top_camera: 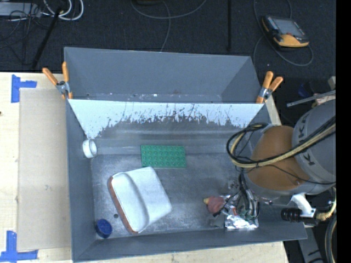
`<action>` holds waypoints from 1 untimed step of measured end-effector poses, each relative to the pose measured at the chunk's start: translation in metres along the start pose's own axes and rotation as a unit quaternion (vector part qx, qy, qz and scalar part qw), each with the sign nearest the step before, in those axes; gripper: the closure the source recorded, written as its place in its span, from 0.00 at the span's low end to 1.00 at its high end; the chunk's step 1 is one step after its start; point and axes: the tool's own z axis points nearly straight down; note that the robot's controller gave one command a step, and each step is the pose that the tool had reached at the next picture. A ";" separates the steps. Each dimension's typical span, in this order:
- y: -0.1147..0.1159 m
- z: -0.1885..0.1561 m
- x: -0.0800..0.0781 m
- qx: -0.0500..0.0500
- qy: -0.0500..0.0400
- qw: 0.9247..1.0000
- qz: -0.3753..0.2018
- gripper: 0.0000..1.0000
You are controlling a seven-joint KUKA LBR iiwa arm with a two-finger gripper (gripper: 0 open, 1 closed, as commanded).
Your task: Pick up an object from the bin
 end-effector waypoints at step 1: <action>0.000 0.000 0.000 0.000 0.000 1.000 -0.001 1.00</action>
Offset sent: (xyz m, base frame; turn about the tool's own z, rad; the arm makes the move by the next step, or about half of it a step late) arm 0.0000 0.0000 0.0000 0.0000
